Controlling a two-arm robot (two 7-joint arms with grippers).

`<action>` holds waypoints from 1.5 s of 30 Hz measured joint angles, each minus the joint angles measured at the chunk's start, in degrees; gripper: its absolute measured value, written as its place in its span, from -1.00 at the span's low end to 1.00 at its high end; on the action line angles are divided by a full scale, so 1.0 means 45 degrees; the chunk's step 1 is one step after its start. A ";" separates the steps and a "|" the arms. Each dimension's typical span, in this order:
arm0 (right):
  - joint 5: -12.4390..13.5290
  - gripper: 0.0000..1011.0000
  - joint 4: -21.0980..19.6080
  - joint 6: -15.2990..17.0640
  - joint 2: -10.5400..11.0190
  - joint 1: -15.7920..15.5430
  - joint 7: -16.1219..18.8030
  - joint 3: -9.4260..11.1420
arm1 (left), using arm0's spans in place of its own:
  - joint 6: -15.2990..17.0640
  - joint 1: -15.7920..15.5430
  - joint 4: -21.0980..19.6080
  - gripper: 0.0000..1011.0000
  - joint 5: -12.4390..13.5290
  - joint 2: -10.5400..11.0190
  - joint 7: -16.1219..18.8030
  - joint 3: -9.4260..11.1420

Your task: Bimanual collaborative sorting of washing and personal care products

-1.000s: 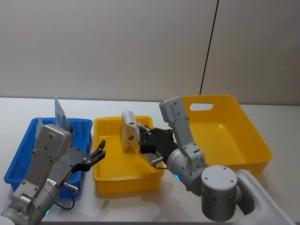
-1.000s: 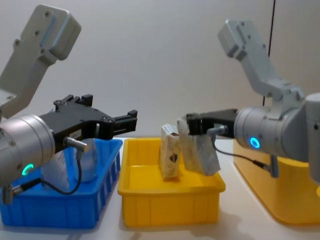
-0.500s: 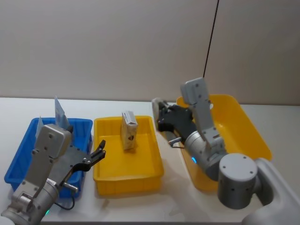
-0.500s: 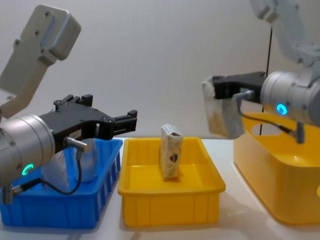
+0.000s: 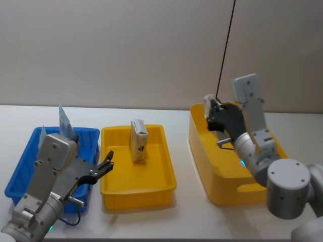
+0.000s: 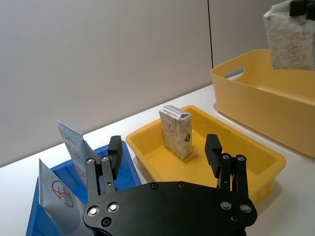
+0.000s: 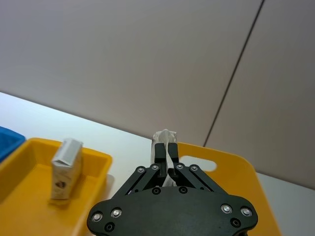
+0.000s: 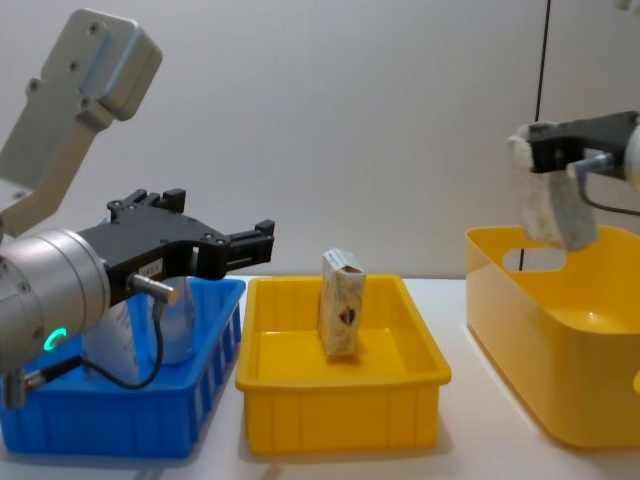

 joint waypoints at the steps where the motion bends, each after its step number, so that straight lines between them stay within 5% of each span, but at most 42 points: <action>1: 0.0000 -0.98 0.0000 0.0000 0.0000 0.0000 0.0000 0.0000 | 0.0000 0.0000 0.0000 0.98 0.0001 0.0000 0.0000 0.0000; 8: -0.0046 -0.81 -0.0024 0.0393 0.0332 -0.0140 0.0003 0.0397 | 0.0000 0.0001 0.0000 0.98 0.0001 0.0000 0.0001 0.0000; 17: -0.0065 -0.12 0.0221 0.0641 0.0544 -0.0181 0.0253 0.0612 | 0.0000 0.0001 0.0000 0.98 0.0000 0.0000 0.0000 0.0001; 36: 0.0154 0.98 0.0004 0.0354 0.0622 -0.0458 0.1008 0.0858 | 0.0000 0.0002 0.0000 0.98 0.0003 -0.0002 0.0000 -0.0002; 45: 0.0250 0.99 -0.0150 0.0231 0.0612 -0.0557 0.1178 0.0913 | 0.0111 0.0036 -0.0080 0.98 0.0213 0.0023 0.0212 -0.0138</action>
